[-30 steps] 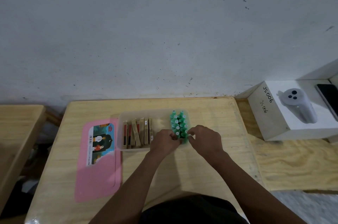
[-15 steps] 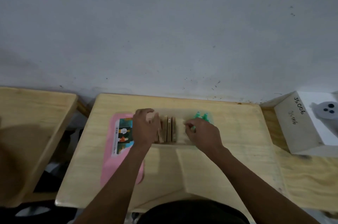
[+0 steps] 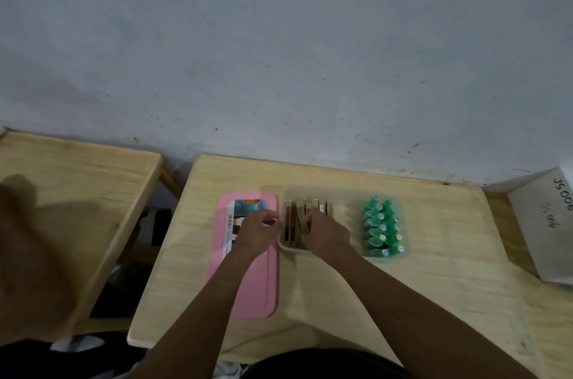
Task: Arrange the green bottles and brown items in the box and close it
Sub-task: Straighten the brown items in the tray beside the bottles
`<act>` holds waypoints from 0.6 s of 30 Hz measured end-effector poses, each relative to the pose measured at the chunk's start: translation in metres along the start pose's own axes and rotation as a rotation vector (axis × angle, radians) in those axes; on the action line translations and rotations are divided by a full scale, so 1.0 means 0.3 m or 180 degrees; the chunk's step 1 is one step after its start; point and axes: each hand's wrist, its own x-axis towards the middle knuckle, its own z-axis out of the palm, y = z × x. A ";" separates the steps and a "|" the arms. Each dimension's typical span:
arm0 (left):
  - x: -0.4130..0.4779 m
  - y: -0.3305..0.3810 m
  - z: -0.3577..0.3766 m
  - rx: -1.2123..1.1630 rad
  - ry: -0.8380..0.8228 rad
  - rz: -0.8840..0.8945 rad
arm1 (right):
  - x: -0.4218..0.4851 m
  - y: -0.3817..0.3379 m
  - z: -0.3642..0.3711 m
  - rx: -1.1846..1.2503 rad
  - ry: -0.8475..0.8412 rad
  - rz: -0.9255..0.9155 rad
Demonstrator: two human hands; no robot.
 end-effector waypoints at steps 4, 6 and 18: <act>0.018 -0.005 0.004 -0.0045 -0.0008 -0.0070 | 0.001 0.031 0.007 0.1477 0.0006 0.0233; 0.020 -0.002 0.006 -0.0112 -0.0016 -0.0094 | -0.007 0.045 -0.001 0.2245 -0.0024 0.0320; -0.002 0.003 0.034 -0.0304 0.0135 -0.0051 | 0.010 0.024 -0.020 0.2340 -0.0429 0.0099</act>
